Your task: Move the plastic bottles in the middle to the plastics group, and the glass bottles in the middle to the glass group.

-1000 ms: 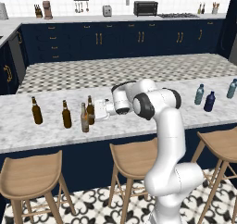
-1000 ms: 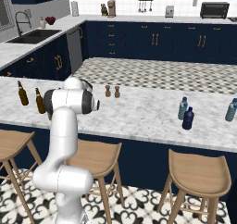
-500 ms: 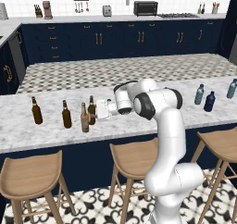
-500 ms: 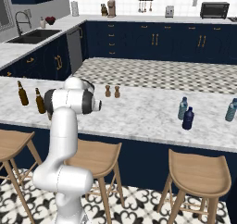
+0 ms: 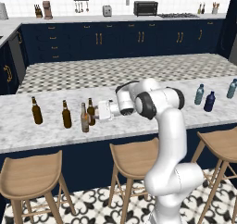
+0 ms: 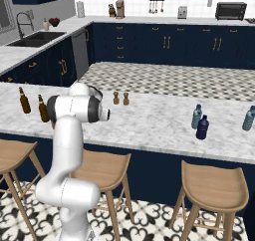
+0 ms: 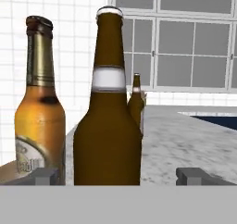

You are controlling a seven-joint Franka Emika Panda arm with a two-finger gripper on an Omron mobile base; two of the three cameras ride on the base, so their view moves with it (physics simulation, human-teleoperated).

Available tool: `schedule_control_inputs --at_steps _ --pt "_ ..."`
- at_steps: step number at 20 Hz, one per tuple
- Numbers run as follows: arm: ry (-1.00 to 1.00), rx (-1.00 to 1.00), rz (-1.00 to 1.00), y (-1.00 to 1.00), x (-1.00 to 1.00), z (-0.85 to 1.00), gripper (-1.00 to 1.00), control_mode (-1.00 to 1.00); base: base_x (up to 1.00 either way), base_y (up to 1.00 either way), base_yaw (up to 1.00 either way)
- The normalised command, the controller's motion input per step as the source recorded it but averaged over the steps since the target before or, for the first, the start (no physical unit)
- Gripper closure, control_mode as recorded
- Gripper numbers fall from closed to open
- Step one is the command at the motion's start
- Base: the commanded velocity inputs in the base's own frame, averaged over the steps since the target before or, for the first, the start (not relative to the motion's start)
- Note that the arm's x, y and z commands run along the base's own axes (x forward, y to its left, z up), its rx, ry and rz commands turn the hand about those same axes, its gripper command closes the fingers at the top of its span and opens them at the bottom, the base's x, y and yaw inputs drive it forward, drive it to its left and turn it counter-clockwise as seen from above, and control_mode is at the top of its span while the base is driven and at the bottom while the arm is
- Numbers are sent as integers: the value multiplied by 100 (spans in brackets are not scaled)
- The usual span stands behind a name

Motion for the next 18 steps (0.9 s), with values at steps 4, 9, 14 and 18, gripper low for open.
schedule_control_inputs --at_steps 4,9,14,18 --pt "0 0 0 -26 -27 5 -100 -100 0 0 0" --pt "0 -1 -1 -40 -19 13 -100 -100 0 0 0" --pt "21 -10 -10 -43 -42 52 -100 -100 0 0 0" --pt "19 -14 -4 -46 -43 63 -100 -100 0 0 0"
